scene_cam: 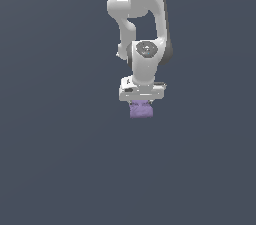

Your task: Pick up the object and move it to a goal position.

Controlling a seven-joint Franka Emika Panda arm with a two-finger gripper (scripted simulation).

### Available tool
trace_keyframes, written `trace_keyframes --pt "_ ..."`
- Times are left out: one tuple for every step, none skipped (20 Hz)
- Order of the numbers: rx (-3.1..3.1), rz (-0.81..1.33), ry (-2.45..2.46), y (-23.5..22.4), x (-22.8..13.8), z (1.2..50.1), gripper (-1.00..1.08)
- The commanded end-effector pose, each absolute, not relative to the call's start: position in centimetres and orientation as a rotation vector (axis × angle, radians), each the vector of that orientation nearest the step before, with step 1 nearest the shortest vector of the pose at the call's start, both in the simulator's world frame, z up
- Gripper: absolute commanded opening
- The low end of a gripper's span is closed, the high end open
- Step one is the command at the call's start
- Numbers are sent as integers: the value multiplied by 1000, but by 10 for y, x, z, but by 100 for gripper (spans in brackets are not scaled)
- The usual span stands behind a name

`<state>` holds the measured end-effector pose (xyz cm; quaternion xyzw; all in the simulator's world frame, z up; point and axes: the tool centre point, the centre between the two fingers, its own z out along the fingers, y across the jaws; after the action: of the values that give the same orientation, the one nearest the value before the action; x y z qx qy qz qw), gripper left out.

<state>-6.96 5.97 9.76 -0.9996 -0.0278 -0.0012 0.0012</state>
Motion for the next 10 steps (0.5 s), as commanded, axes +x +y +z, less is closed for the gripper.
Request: trace_keyframes --pt "-3139 -2 -97 64 -77 92 100" --pt "-3139 -1 -100 65 -79 91 100" --pt "-3140 -1 -102 66 -81 90 100" --pt "-3140 0 -103 66 -82 89 100" --pt "-3140 0 -105 67 -83 88 100" --pt "-3140 0 -105 67 -83 88 100" --pt "-3140 1 -104 67 -82 89 100" --pt "-3140 1 -104 67 -82 88 100" --pt "-3140 1 -104 67 -82 87 100" --pt "-3140 1 -104 67 -82 86 100"
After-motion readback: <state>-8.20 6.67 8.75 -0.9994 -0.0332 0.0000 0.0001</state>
